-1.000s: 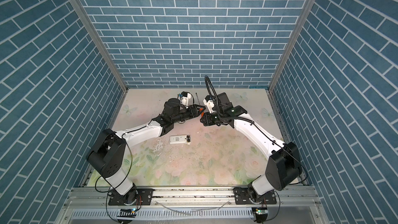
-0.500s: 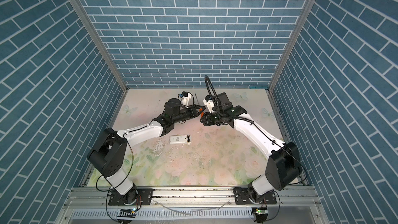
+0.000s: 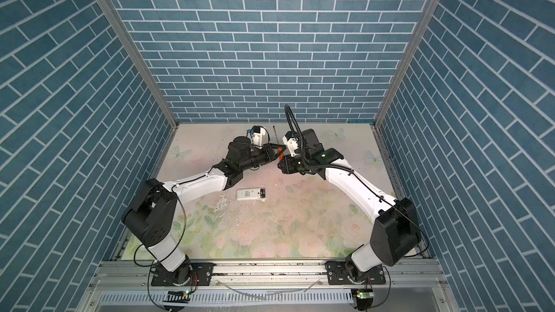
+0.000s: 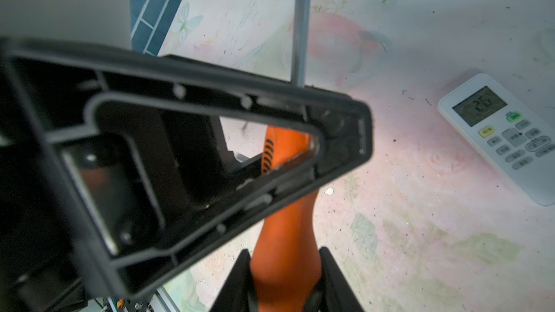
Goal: Unload the batteries from the remote control
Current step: 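Grasp the screwdriver shaft with the left gripper from the right gripper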
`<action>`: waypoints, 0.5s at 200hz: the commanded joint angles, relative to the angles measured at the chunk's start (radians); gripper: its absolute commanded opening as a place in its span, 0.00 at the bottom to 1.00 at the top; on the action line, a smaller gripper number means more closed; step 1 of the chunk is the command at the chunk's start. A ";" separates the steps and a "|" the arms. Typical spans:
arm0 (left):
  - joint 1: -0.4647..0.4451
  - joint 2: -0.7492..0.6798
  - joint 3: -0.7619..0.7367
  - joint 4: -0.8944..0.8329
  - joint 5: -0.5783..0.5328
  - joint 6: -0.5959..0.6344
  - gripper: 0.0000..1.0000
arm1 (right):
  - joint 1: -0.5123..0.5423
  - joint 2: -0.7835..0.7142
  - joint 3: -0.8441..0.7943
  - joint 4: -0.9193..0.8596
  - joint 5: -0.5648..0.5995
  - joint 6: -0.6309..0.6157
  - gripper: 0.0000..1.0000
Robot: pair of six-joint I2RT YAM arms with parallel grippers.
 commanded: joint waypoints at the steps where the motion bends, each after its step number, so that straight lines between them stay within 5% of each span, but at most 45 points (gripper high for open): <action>1: 0.018 0.010 0.026 0.024 -0.016 -0.043 0.00 | 0.001 -0.061 -0.040 0.086 0.051 0.052 0.37; 39: 0.049 0.026 0.055 0.097 -0.044 -0.203 0.00 | 0.013 -0.150 -0.133 0.231 0.139 0.105 0.54; 100: 0.071 0.051 0.109 0.168 -0.085 -0.361 0.00 | 0.092 -0.219 -0.343 0.605 0.352 0.205 0.57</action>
